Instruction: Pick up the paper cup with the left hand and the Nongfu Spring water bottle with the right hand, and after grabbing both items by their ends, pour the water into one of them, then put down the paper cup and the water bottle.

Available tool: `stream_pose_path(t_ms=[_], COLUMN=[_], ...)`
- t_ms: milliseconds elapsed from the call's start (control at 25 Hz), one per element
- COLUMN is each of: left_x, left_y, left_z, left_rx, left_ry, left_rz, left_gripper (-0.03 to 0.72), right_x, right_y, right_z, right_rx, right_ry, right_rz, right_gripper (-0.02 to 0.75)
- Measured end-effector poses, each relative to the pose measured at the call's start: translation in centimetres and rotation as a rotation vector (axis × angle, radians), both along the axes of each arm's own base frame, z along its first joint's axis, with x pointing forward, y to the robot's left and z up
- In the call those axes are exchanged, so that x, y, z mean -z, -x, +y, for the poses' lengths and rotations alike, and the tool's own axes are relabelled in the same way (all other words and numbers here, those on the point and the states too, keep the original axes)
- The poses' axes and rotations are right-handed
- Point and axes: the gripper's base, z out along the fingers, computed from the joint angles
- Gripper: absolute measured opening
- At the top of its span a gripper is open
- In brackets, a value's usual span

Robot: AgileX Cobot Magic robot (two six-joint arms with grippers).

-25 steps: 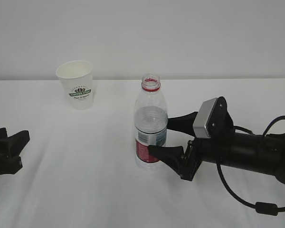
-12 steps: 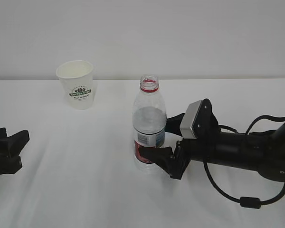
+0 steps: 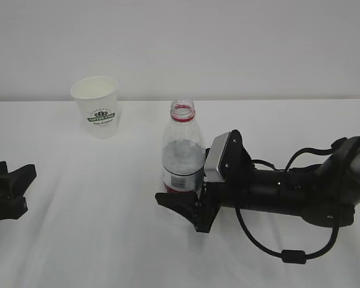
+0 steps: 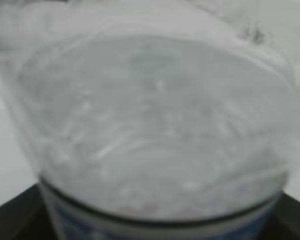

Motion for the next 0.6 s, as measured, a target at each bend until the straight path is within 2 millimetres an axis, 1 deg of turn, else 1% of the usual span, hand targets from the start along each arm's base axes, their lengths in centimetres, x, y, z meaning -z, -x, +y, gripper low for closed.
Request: stream_pose_path(t_ms=[160, 320, 600], left_x=[0.00, 0.00, 0.00], left_y=[-0.01, -0.01, -0.01], left_z=[0.03, 0.05, 0.06], left_rx=[-0.004, -0.006, -0.007], left_ry=[0.001, 0.001, 0.001], left_rz=[0.000, 0.000, 0.000], left_gripper=[0.398, 0.398, 0.398], right_x=[0.04, 0.02, 0.04], right_y=[0.09, 0.09, 0.08], right_z=[0.18, 0.18, 0.19], right_rx=[-0.011, -0.012, -0.004], right_ry=[-0.015, -0.015, -0.027], right_rz=[-0.007, -0.011, 0.017], right_gripper=[0.536, 0.486, 0.464])
